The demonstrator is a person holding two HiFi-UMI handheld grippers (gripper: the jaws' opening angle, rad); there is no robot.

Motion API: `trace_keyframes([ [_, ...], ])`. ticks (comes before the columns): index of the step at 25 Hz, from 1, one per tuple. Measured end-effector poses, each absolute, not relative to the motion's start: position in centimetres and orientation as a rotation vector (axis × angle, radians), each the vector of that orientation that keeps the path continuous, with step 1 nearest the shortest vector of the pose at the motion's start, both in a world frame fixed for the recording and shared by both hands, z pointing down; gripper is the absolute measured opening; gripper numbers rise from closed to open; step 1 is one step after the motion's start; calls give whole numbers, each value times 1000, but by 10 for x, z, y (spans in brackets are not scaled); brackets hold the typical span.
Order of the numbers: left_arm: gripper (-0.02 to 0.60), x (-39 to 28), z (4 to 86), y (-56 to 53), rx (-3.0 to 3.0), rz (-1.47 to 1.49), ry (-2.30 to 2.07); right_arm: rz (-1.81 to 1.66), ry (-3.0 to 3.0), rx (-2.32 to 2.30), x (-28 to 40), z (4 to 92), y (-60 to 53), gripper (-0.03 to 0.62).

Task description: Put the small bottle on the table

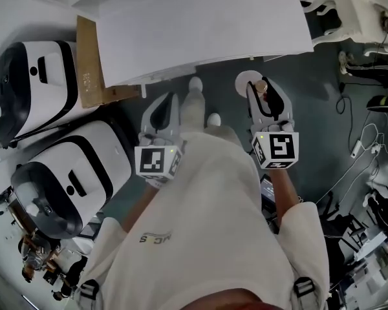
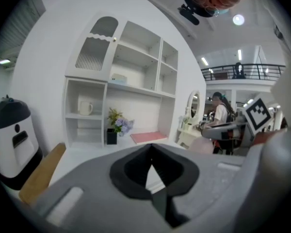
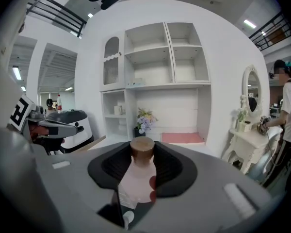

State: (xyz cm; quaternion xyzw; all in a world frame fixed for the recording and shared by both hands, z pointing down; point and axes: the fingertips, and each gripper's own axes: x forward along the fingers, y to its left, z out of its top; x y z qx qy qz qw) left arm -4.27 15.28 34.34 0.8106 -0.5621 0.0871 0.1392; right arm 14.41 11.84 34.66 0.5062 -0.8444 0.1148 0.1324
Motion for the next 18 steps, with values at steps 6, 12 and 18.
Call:
trace_keyframes([
  [6,2,-57,334,66,2446,204,-1536,286,-2386,1507,124,345,68,141],
  [12,2,-75,328,-2,2513,180,-1440,321,-2327,1599,112,350,16,141],
  [18,2,-77,339,-39,2551,192,-1340,340,-2277,1644,105,365,-24,141],
])
